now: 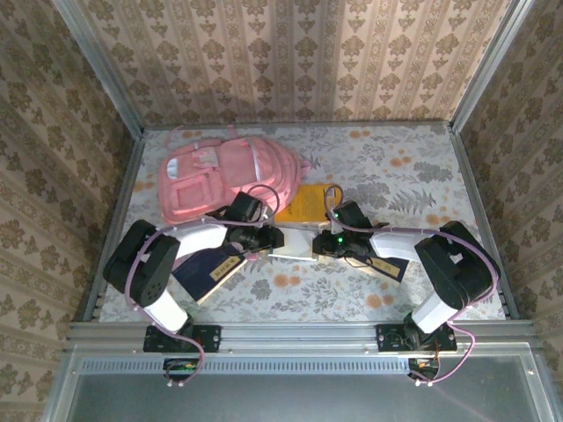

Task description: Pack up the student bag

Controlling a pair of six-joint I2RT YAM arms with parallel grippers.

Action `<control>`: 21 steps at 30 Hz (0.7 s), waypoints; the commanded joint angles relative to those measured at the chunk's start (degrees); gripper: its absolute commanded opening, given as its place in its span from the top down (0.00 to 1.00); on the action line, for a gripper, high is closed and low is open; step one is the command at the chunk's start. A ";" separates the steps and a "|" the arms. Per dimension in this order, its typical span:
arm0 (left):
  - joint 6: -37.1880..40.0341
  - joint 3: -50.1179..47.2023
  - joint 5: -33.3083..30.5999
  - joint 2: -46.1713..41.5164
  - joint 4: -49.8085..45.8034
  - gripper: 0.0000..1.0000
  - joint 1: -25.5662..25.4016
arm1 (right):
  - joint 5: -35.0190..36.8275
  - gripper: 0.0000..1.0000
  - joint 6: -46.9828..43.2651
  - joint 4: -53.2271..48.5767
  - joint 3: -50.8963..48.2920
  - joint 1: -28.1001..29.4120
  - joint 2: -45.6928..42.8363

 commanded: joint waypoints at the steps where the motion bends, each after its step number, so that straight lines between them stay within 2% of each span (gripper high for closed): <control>1: -2.72 -1.97 4.84 -5.61 6.37 0.53 -0.82 | -1.01 0.76 1.07 1.34 -0.58 0.28 1.66; 4: -3.85 -3.41 5.77 -8.05 8.30 0.56 -0.90 | -0.79 0.76 1.11 1.44 -0.61 0.28 1.71; 9: -4.54 -4.60 5.67 -8.77 10.71 0.74 -1.21 | -0.64 0.76 1.72 2.02 -1.10 0.28 1.17; 12: -5.42 -4.83 6.41 -7.32 12.93 0.81 -1.58 | 0.07 0.75 1.90 1.56 -1.61 0.30 -0.27; 16: -5.45 -4.70 6.27 -6.19 13.62 0.84 -2.04 | 0.73 0.74 1.90 0.89 -2.32 0.29 -2.64; 18: -5.07 -4.53 6.28 -6.02 13.06 0.93 -2.05 | 0.95 0.72 1.95 0.44 -2.64 0.28 -3.57; 19: -4.81 -4.43 6.24 -6.27 12.74 0.98 -1.97 | 1.17 0.70 1.99 0.20 -2.74 0.28 -3.98; 21: -4.39 -4.43 5.89 -8.23 11.80 1.00 -1.49 | 2.32 0.56 1.99 -1.34 -2.77 0.19 -5.43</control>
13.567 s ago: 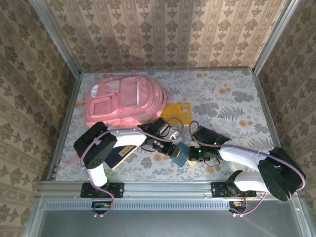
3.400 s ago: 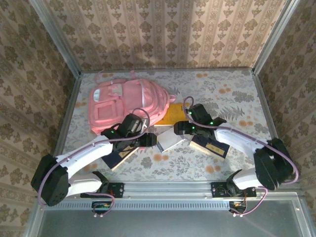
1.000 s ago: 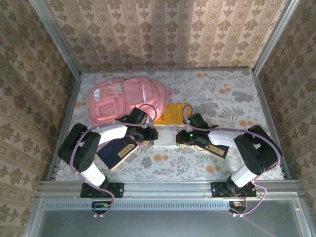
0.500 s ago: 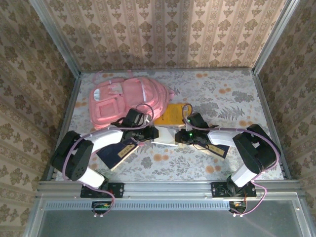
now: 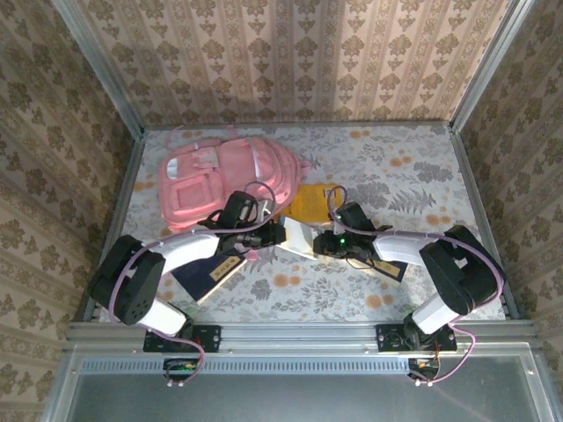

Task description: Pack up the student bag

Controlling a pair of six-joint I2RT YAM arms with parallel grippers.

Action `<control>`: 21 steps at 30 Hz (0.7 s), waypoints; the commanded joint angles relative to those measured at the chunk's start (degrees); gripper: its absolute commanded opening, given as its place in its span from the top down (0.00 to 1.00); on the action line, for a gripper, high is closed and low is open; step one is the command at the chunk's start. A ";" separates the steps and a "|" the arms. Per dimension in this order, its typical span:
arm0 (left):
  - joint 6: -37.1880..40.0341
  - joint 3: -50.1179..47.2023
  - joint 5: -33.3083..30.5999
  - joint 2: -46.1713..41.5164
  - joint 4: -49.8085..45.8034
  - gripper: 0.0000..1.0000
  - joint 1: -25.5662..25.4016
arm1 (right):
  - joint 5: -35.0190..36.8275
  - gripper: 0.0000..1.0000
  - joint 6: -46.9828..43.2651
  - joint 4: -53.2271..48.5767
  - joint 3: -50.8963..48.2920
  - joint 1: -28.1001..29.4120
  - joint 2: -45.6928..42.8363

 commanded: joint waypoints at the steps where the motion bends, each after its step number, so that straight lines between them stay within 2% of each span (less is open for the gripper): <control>1: 1.00 -0.41 0.57 -2.82 0.10 1.00 -0.02 | 1.94 0.49 0.44 -3.46 -0.53 0.16 -3.58; 3: 0.83 -1.01 0.15 -7.08 -0.43 1.00 0.92 | 4.45 0.35 0.78 -5.72 -0.57 0.06 -7.23; 6: -0.28 -1.98 1.64 -13.14 0.57 1.00 2.16 | 4.53 0.22 0.86 -7.30 -0.34 -0.11 -13.28; 12: -5.59 -3.77 6.72 -21.88 5.61 1.00 4.61 | -4.34 0.02 6.20 -0.02 -0.83 -1.36 -22.25; 16: -8.79 -4.21 8.40 -25.63 8.31 1.00 5.59 | -10.91 0.00 12.05 7.36 -1.14 -3.63 -23.80; 21: -13.48 -5.03 11.70 -26.69 14.71 1.00 5.68 | -18.48 0.01 19.79 20.46 -1.16 -4.37 -21.35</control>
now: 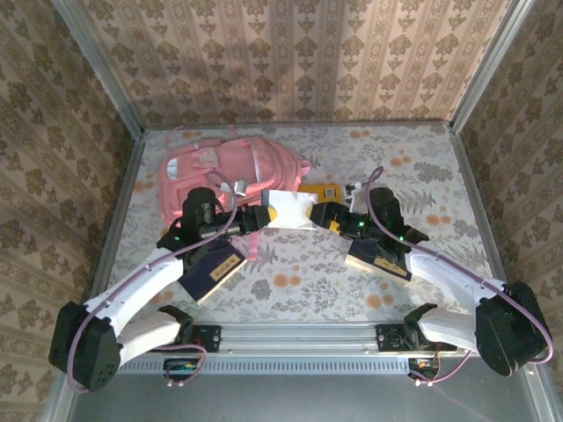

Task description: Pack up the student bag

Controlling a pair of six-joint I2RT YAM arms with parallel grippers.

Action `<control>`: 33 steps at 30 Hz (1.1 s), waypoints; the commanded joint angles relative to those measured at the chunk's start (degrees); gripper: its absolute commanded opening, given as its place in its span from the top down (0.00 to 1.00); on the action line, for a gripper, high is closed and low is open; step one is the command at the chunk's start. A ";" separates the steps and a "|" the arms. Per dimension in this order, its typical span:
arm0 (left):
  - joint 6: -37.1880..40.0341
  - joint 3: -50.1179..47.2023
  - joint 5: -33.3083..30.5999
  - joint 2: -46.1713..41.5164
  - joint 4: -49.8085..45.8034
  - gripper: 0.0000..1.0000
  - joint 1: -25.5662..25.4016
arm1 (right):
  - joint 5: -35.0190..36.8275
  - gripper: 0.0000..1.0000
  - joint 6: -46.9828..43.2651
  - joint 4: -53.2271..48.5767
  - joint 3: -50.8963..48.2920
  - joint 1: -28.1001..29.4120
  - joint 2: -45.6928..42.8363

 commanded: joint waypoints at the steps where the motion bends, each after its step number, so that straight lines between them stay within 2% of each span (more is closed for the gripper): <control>1: -4.88 -1.06 4.16 -1.67 8.19 1.00 0.28 | -7.78 0.01 7.88 12.38 -0.59 -0.21 1.90; 4: -6.33 -1.73 4.31 -2.69 10.53 1.00 0.27 | -9.12 0.03 12.03 18.60 -0.99 -0.27 3.20; 7: -6.33 -1.98 4.10 -3.03 10.34 1.00 0.28 | -9.45 0.11 14.62 22.83 -1.25 -0.27 3.27; 10: -6.48 -2.51 4.07 -2.66 10.39 1.00 0.28 | -9.49 0.22 16.15 24.67 -1.20 -0.28 2.52; 14: -6.12 -3.13 3.48 -2.61 9.44 1.00 0.46 | -9.48 0.47 15.75 23.16 -1.03 -0.27 1.16; 21: -5.33 -3.66 3.63 -2.53 8.32 1.00 1.42 | -8.90 0.64 14.94 21.97 -1.71 -0.27 -0.24; 26: -4.07 -3.66 3.30 -2.44 6.48 1.00 1.60 | -7.96 0.92 13.59 20.36 -1.91 -0.27 -1.62; 28: -3.11 -2.93 3.34 -2.19 4.99 1.00 1.60 | -7.00 1.00 12.47 18.52 -1.75 -0.23 -2.54; 33: 8.72 5.64 -0.91 -0.82 -13.38 0.61 2.62 | -2.12 1.00 7.46 8.95 -1.08 -0.75 -6.68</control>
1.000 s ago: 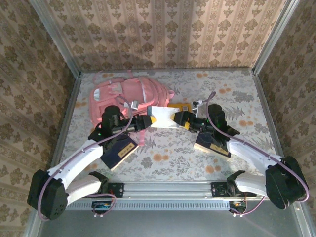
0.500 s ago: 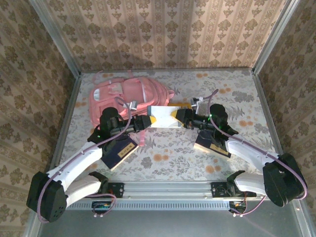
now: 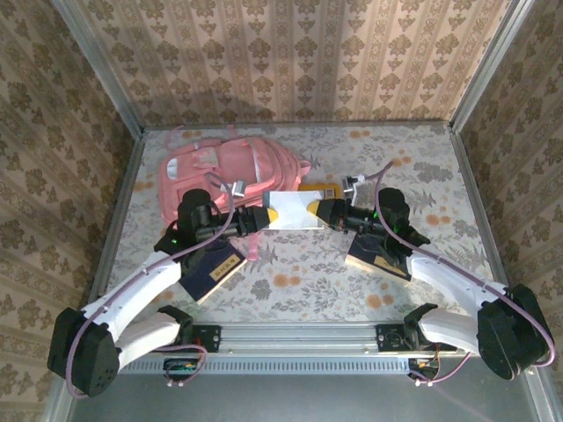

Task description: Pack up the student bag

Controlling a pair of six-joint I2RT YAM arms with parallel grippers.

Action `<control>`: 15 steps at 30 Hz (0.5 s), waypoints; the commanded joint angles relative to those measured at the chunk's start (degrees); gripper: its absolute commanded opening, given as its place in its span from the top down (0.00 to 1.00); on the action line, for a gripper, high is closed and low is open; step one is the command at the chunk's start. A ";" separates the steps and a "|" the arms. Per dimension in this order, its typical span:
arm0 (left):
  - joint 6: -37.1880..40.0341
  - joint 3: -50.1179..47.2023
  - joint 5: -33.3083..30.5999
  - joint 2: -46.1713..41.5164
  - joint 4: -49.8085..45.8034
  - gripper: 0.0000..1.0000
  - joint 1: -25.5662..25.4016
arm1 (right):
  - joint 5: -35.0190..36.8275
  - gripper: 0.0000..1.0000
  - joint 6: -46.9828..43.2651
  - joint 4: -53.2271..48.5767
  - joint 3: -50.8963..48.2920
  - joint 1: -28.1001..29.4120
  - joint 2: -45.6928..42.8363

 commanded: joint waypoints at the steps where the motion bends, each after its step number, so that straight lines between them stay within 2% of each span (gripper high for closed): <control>1: 10.54 6.62 -4.69 1.78 -14.28 0.54 2.35 | 5.20 1.00 -5.43 -7.56 0.68 -0.80 -5.09; 4: 12.98 11.87 -5.68 5.98 -20.45 0.48 6.88 | 12.66 1.00 -10.37 -18.11 0.95 -1.19 -9.61; 6: 14.24 15.49 -8.73 9.26 -23.91 0.46 9.40 | 16.59 1.00 -13.79 -24.23 1.55 -1.37 -11.62; 10: 18.89 26.66 -14.63 18.51 -32.59 0.44 11.59 | 20.45 1.00 -16.53 -29.67 1.29 -1.60 -13.17; 15: 18.15 37.56 -16.15 29.79 -33.13 0.44 14.99 | 20.43 1.00 -17.09 -30.13 -0.07 -1.81 -12.57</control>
